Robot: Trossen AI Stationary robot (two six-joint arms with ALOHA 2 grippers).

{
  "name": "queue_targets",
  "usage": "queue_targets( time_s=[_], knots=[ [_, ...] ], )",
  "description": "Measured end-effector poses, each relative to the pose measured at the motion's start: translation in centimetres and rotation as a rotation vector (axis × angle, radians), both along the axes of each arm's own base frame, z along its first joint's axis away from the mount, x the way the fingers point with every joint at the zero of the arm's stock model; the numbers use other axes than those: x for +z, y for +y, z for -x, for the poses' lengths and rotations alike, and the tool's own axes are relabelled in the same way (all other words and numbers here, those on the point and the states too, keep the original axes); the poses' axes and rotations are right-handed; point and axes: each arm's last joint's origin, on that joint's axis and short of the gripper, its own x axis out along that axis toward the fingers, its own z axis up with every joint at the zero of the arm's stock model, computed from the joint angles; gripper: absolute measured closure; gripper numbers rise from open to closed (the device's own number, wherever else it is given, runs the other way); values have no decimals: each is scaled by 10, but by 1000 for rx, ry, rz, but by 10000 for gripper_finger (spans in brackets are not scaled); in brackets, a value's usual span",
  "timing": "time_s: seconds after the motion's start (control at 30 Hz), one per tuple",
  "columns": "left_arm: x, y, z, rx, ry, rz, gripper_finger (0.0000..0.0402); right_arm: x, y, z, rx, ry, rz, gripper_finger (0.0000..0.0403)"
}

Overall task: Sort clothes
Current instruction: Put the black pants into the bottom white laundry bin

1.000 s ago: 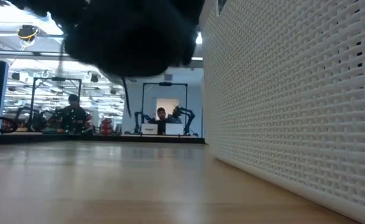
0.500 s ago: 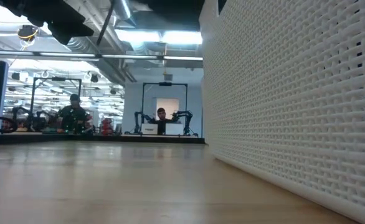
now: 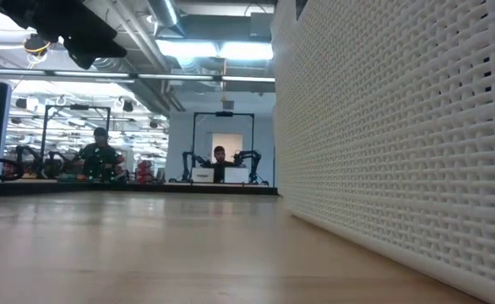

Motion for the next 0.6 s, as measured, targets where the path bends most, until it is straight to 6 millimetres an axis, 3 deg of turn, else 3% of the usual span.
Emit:
queue_targets(
  time_s=[0.3,0.47,0.6],
  knots=[
    [0,0,0,12,-4,30,219,-7,5,48,-1,47,-130,358],
    [0,0,0,20,-6,38,219,-21,18,48,11,96,-170,361],
    [0,1,0,39,-8,29,219,-45,26,42,-35,140,-129,359]
  ],
)
